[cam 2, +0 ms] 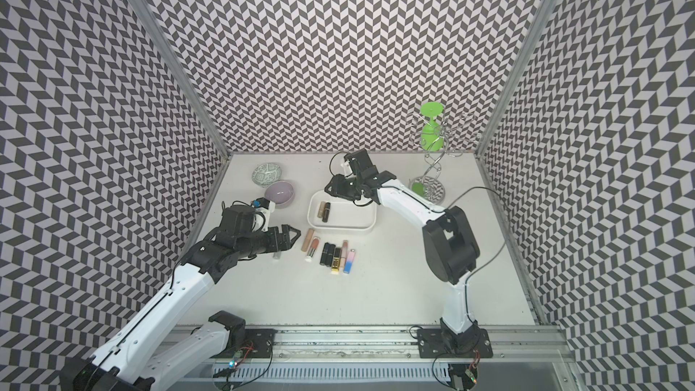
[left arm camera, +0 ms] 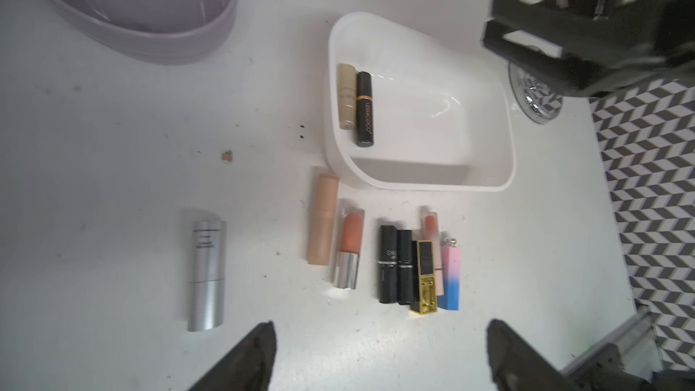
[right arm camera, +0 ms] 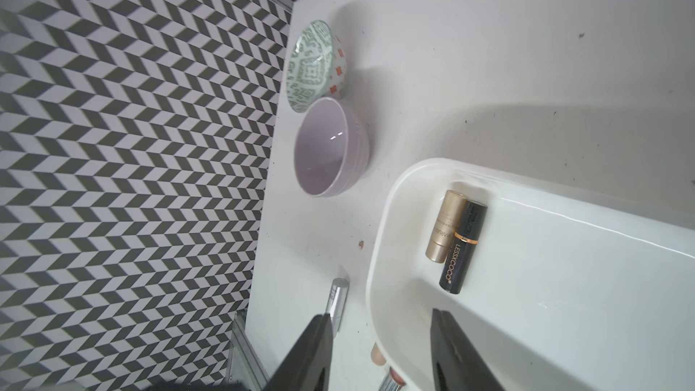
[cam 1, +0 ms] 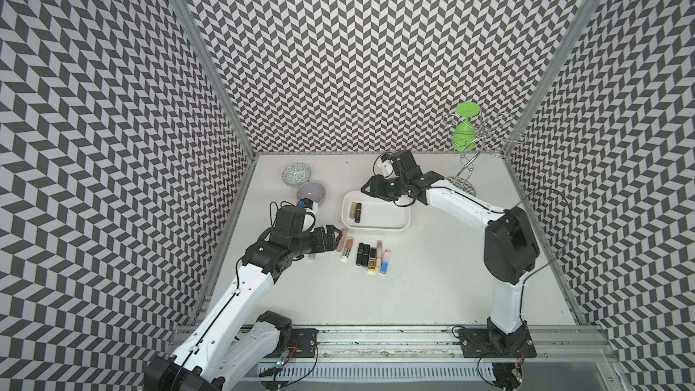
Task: Put the lipstick into the storage box
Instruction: Place the lipstick in the storage box, then pick up the lipstick at the center of the board.
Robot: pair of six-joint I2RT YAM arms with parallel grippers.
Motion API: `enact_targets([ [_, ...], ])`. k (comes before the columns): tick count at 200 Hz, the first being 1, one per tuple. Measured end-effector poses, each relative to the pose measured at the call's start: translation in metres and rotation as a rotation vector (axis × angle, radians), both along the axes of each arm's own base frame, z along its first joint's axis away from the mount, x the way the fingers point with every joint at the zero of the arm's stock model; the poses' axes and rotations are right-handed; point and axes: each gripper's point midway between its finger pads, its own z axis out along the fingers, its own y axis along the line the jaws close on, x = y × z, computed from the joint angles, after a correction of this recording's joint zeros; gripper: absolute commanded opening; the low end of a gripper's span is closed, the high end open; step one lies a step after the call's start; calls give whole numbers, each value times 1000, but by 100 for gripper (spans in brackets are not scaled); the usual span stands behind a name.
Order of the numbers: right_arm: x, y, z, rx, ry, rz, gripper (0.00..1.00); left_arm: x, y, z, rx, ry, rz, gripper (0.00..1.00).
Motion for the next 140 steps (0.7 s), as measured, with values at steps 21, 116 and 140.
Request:
enact_targets([
  [21, -19, -15, 27, -9, -54, 8, 50, 10, 10, -20, 38, 69, 42, 99],
  [116, -79, -67, 33, -81, -74, 14, 52, 61, 44, -83, 224, 257, 92, 94],
  [140, -78, -72, 28, -90, -65, 6, 52, 63, 56, -99, 256, 299, 116, 87],
])
